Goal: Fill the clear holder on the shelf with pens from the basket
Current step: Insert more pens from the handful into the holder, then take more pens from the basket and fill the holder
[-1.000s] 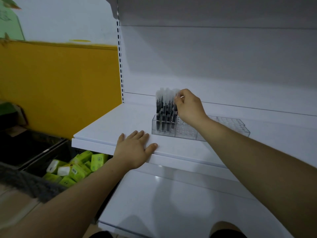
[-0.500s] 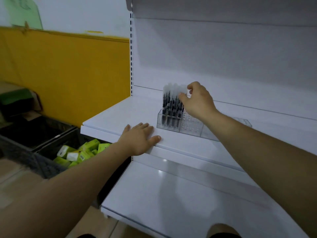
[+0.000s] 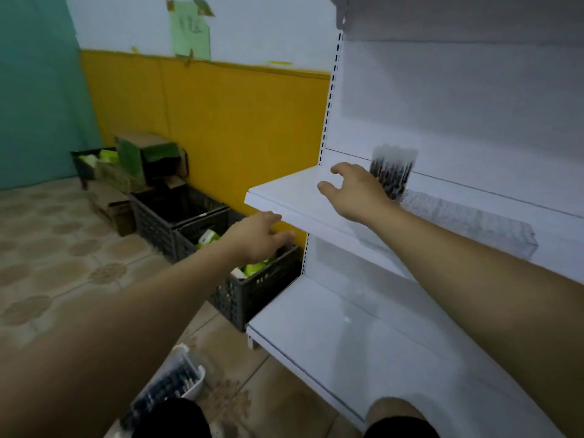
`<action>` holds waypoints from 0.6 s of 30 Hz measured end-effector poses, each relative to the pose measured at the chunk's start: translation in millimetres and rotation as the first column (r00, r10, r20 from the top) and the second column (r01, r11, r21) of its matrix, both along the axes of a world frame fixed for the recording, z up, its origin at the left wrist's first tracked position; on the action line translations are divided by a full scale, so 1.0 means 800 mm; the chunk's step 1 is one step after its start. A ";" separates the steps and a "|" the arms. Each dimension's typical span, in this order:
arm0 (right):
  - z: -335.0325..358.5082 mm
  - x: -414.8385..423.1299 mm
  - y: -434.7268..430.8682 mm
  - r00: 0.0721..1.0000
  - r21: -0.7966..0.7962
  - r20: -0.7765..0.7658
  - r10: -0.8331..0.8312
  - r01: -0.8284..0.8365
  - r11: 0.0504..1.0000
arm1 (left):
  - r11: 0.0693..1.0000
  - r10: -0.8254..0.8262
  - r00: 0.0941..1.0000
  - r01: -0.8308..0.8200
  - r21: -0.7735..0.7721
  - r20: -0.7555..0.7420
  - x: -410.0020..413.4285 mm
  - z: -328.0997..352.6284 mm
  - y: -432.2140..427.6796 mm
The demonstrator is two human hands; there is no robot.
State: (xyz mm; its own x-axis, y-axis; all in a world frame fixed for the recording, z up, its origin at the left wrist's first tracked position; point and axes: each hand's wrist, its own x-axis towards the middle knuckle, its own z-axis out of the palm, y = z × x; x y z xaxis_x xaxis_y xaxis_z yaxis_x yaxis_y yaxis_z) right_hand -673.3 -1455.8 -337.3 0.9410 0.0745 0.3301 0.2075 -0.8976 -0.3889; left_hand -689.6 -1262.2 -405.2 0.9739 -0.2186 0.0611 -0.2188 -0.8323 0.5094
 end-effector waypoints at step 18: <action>-0.155 -0.038 0.205 0.821 0.000 -0.376 0.430 -0.464 0.886 | 0.879 0.476 0.837 -0.464 0.112 -0.269 -0.149 -0.129 0.149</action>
State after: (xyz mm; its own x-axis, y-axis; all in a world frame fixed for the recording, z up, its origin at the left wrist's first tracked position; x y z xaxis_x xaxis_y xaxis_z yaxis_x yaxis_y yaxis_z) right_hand -703.3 -1291.5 -460.9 0.8480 0.5279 -0.0475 0.4572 -0.7739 -0.4383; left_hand -808.7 -1142.9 -508.4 0.9344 0.2737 -0.2281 0.3507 -0.8199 0.4525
